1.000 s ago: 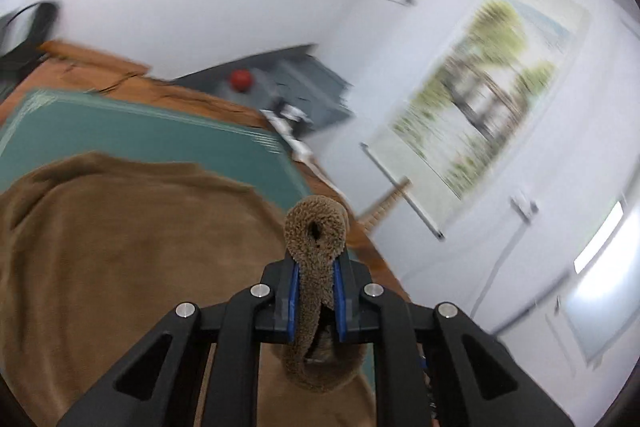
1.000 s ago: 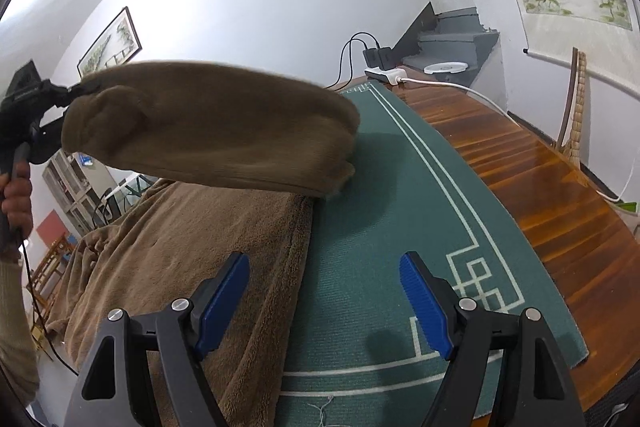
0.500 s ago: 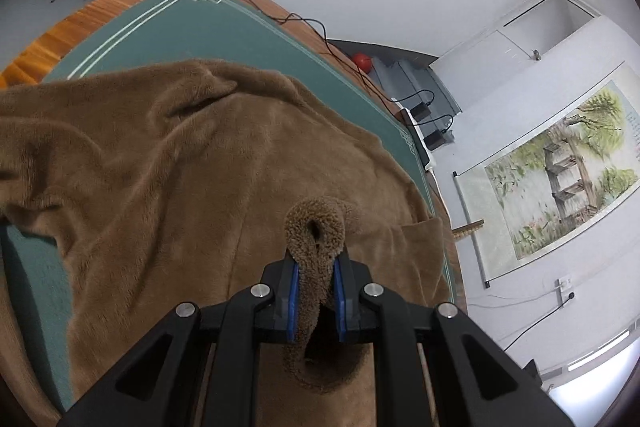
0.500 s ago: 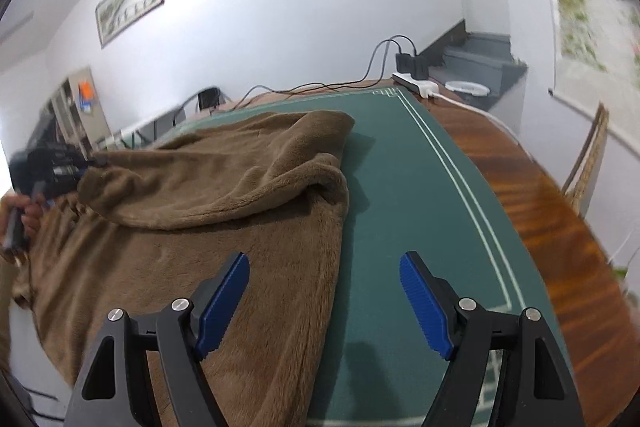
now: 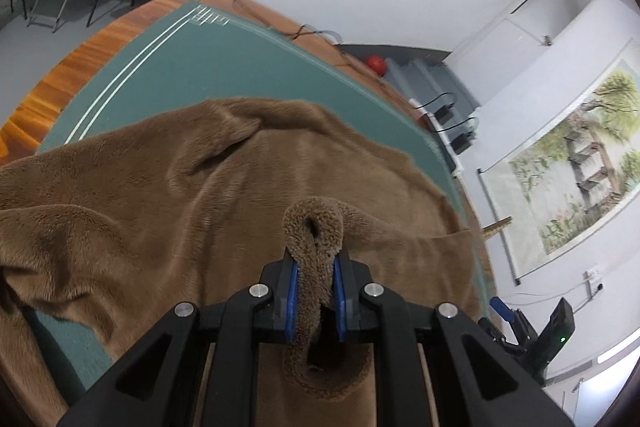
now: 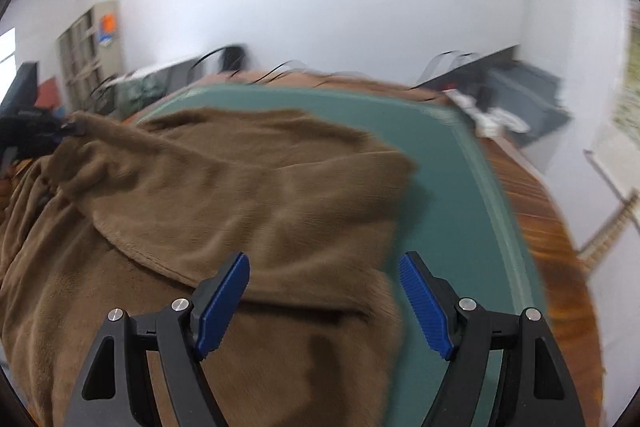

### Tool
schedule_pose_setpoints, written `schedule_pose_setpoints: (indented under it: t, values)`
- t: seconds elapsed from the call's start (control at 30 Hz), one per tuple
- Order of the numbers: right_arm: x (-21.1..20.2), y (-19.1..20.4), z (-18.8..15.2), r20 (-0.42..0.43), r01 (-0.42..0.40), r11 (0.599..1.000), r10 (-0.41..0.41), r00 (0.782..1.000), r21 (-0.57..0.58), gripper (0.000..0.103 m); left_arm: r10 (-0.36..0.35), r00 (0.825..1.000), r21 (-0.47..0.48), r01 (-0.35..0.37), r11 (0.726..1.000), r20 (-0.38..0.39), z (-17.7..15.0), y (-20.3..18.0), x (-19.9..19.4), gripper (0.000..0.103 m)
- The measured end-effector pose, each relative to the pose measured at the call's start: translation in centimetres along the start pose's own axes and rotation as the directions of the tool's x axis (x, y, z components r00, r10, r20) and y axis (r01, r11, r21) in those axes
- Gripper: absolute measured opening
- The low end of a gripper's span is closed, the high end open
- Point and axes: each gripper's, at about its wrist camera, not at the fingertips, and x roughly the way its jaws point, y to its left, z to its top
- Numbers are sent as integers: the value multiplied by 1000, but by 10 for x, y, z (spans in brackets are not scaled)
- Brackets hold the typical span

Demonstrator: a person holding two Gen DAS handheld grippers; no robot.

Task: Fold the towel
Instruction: 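Grasp a fleece edge with the left gripper and lift it, then fold the held edge over the fleece with the left gripper and release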

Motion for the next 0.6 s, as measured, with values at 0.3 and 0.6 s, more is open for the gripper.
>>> schedule_pose_setpoints:
  t: [0.3, 0.6]
  values:
    - [48, -5, -8, -177, -120, 993, 116, 977, -12, 80, 97, 993, -62, -101, 993, -74, 9, 48, 36, 53]
    - [33, 5, 18, -147, -56, 996, 46, 988, -71, 81, 83, 996, 79, -81, 994, -19, -4, 2, 17, 82]
